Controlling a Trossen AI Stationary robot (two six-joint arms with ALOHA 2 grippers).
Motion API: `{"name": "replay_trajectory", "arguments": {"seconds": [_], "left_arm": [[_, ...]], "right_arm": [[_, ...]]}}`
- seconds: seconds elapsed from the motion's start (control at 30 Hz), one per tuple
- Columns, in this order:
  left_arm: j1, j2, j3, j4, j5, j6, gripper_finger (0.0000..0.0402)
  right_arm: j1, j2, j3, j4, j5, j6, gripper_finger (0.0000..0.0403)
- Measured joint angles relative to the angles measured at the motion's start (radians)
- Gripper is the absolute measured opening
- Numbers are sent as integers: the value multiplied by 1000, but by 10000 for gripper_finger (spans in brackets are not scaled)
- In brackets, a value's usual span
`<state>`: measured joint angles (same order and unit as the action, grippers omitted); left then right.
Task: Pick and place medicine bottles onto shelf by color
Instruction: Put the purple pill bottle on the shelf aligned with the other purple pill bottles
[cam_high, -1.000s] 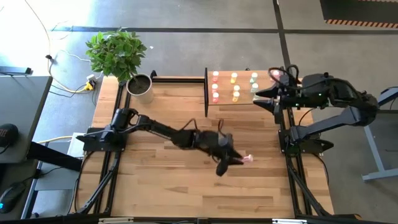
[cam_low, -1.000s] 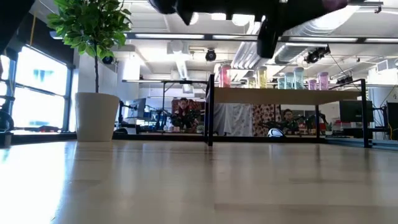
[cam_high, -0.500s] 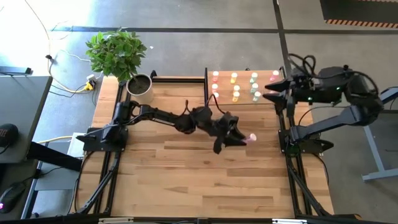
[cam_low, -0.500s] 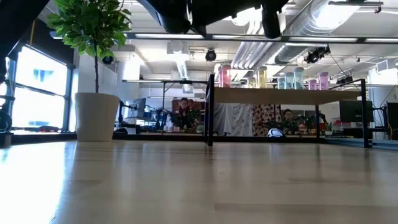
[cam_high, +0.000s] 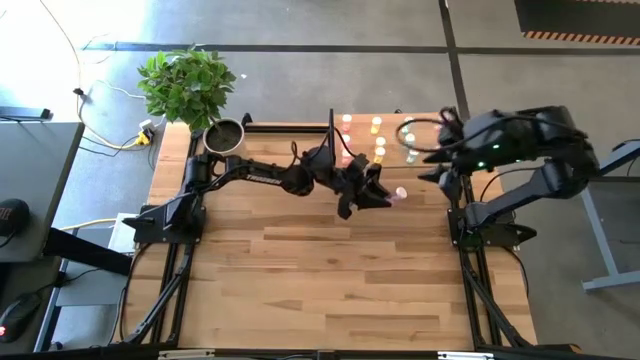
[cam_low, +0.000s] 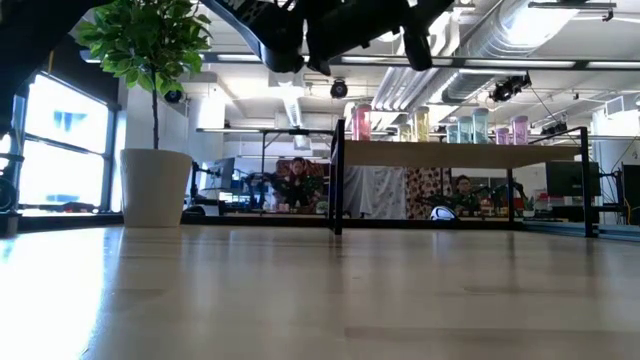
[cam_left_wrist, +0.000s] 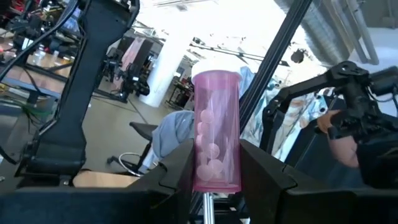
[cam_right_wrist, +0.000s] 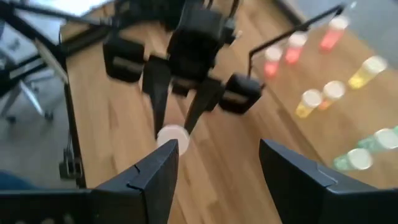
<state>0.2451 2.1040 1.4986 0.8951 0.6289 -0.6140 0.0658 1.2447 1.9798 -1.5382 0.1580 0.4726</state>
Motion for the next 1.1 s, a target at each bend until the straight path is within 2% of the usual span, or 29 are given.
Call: {"name": "replay_trajectory", "arguments": {"seconds": [0.2, 0.4, 0.67, 1.1], "left_arm": [[3, 0, 0, 0, 0, 5, 101], [2, 0, 0, 0, -2, 15, 101], [2, 0, 0, 0, -5, 25, 101], [2, 2, 0, 37, -5, 21, 101]], "right_arm": [[0, 56, -5, -14, -59, -45, 216], [0, 83, -5, -13, -70, -62, 216], [0, 116, -5, -6, -157, -30, 216], [0, 183, -5, -6, -189, -9, 215]]}}
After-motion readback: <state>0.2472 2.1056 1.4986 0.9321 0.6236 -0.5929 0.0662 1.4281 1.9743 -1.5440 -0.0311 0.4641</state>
